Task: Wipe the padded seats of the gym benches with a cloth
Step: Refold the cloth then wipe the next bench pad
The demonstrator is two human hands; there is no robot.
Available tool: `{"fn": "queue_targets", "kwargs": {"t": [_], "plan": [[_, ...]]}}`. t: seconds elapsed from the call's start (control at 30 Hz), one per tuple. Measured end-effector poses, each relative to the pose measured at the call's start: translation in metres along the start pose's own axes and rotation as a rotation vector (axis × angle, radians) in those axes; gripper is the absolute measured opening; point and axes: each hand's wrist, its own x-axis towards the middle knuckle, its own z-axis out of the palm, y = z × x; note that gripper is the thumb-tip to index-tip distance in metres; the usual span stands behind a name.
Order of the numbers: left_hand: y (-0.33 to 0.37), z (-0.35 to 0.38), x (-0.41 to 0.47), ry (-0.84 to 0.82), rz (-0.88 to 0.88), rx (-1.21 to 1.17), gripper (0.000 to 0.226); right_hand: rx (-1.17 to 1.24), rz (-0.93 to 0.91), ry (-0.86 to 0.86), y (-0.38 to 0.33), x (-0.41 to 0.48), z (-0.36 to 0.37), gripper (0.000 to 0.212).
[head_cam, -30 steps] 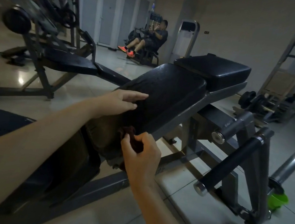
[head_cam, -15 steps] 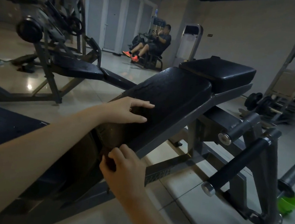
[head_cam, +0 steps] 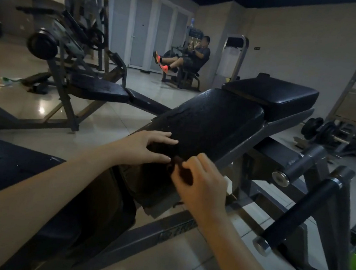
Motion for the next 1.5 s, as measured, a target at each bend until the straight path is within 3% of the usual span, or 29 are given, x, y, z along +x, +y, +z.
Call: {"fn": "queue_targets", "kwargs": {"t": [0.33, 0.57, 0.8, 0.93, 1.07, 1.2, 1.3, 1.4, 1.5], "plan": [[-0.019, 0.009, 0.012, 0.21, -0.048, -0.131, 0.04, -0.318, 0.097, 0.007, 0.09, 0.098, -0.038, 0.015], [-0.009, 0.014, 0.009, 0.194, -0.078, -0.019, 0.043, -0.442, 0.346, -0.008, 0.131, 0.171, -0.04, 0.02], [-0.003, -0.001, 0.028, 0.161, -0.054, -0.055, 0.049, -0.411, 0.357, -0.235, 0.115, 0.184, -0.011, 0.025], [0.0, -0.005, 0.04, 0.174, 0.002, -0.039, 0.052, -0.365, 0.291, -0.412, 0.076, 0.17, 0.002, 0.025], [0.006, -0.007, 0.044, 0.252, -0.03, -0.057, 0.04, -0.238, 0.095, -0.565, 0.024, 0.136, 0.029, 0.019], [0.014, -0.004, 0.039, 0.272, -0.135, -0.07, 0.042, -0.28, -0.043, -0.585, 0.031, 0.13, 0.021, 0.028], [0.012, -0.003, 0.035, 0.257, -0.085, -0.082, 0.042, -0.273, -0.14, -0.591, 0.045, 0.128, 0.01, 0.031], [0.007, -0.006, 0.032, 0.202, -0.07, -0.082, 0.055, -0.217, -0.105, -0.549, 0.064, 0.137, 0.01, 0.028], [0.0, -0.007, 0.031, 0.106, -0.032, -0.096, 0.057, -0.32, -0.009, -0.421, 0.094, 0.17, 0.023, 0.024]]}}
